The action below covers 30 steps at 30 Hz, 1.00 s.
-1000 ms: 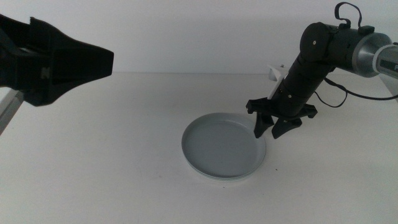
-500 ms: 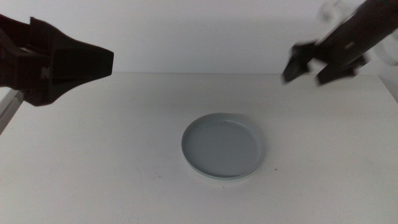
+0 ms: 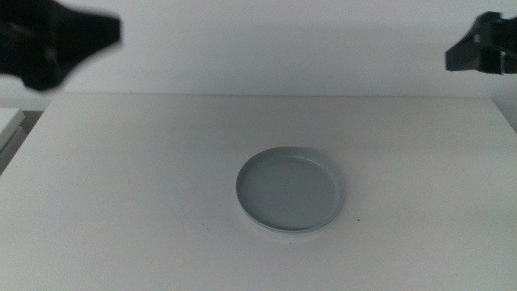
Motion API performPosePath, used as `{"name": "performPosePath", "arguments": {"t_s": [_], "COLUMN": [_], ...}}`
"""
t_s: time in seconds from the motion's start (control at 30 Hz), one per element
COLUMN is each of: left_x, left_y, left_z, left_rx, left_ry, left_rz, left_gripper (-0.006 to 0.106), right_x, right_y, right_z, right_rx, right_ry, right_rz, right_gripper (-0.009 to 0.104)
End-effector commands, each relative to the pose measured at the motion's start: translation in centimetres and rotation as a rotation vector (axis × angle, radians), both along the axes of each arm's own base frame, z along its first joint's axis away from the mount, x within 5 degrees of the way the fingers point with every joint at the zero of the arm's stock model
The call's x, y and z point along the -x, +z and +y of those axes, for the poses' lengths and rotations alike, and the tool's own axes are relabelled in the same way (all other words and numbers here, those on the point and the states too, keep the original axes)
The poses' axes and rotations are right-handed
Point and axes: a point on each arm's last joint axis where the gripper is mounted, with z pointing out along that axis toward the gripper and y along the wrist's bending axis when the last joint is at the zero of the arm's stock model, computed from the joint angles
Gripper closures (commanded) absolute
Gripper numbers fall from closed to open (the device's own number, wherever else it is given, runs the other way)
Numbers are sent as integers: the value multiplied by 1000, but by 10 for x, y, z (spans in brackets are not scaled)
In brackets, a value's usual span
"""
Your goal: Stack the three bowls on top of each other.
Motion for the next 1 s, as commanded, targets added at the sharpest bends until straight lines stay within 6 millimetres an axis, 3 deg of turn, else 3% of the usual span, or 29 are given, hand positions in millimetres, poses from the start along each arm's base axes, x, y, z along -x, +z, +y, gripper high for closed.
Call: {"name": "performPosePath", "arguments": {"t_s": [0.0, 0.23, 0.43, 0.87, 0.97], "left_x": [1, 21, 39, 41, 38], "left_y": [4, -42, -78, -78, -79], "left_z": [9, 33, 45, 47, 49], "left_rx": [53, 22, 20, 25, 43], "left_ry": [85, 230, 316, 335, 363], "left_rz": [-156, -139, -98, -121, -179], "left_gripper": [7, 7, 7, 7, 7], "right_x": [17, 65, 74, 75, 93], "right_y": [0, -23, -28, -25, -26], "right_z": [-6, -17, -22, -22, -25], "right_rx": [-1, 17, 23, 9, 8], "right_ry": [-31, -83, -114, -122, -127], "right_rz": [-73, -231, -376, -414, -458], "right_gripper": [17, 16, 8, 9, 9]}}
